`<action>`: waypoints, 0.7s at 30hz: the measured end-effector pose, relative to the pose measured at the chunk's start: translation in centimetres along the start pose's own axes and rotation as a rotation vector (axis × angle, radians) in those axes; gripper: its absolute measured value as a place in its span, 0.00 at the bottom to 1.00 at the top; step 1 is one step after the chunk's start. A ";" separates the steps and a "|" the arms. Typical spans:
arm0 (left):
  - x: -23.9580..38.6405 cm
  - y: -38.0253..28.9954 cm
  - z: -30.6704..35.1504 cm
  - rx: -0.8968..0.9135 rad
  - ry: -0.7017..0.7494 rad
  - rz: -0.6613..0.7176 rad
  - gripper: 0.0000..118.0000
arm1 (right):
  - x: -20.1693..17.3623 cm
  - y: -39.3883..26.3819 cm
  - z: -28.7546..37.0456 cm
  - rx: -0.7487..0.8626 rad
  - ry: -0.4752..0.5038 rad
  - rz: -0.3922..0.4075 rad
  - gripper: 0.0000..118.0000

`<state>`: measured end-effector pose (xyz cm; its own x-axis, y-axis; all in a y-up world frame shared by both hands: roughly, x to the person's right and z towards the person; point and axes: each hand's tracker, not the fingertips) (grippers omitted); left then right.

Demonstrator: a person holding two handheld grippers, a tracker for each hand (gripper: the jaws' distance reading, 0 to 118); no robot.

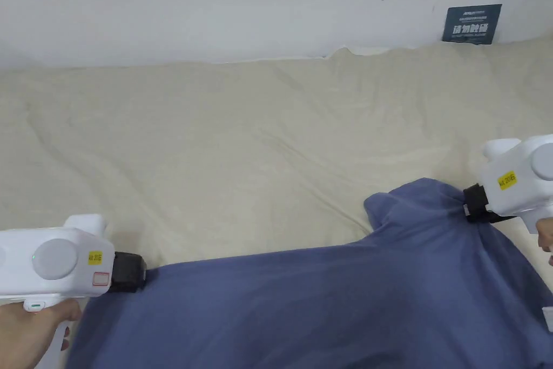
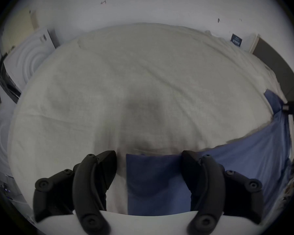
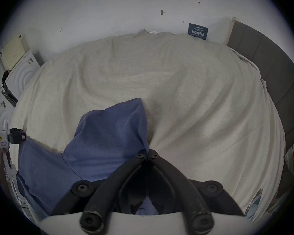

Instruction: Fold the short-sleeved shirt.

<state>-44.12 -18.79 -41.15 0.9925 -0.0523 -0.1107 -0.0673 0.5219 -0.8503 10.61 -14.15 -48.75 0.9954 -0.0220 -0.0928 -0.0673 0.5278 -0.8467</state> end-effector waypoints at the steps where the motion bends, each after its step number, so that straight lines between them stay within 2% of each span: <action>1: 0.3 0.0 0.4 -0.002 -0.011 0.002 0.50 | 0.0 0.0 0.0 0.000 -0.002 0.004 0.00; 2: 0.3 0.1 0.9 0.003 -0.025 0.002 0.46 | 0.0 0.0 0.0 -0.001 -0.002 0.004 0.00; 3: 0.4 0.1 1.1 0.009 -0.034 0.014 0.46 | 0.0 0.0 0.1 -0.002 0.001 0.004 0.00; 4: 0.5 0.2 1.3 0.023 -0.043 0.011 0.29 | 0.1 0.0 0.3 0.001 0.000 0.003 0.00; 5: 0.9 0.2 1.2 0.036 -0.113 0.021 0.03 | 0.1 0.0 0.5 0.002 0.001 0.003 0.00; 6: 1.2 0.1 1.7 0.022 -0.024 0.004 0.02 | 0.2 0.0 0.9 0.007 0.001 0.010 0.00; 8: 1.4 0.0 2.2 0.029 -0.021 -0.021 0.02 | 0.5 0.1 1.8 0.014 0.003 0.019 0.00; 13: 0.1 0.0 6.0 0.092 -0.055 0.007 0.02 | 1.4 0.0 4.9 0.044 0.009 0.025 0.00; 15: -0.5 -0.1 8.1 0.126 -0.116 0.021 0.01 | 1.4 -0.2 5.9 0.056 0.005 0.036 0.00; 17: -0.9 -0.5 10.3 0.160 -0.103 0.016 0.01 | 1.2 -0.5 7.0 0.065 -0.001 0.044 0.00; 21: -1.4 -1.5 14.4 0.225 -0.113 0.011 0.02 | 0.2 -1.7 10.2 0.094 -0.002 0.113 0.00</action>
<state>-43.90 -7.27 -32.36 0.9978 0.0437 -0.0505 -0.0667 0.6992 -0.7118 11.62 -6.38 -42.02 0.9821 0.0432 -0.1836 -0.1720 0.6044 -0.7779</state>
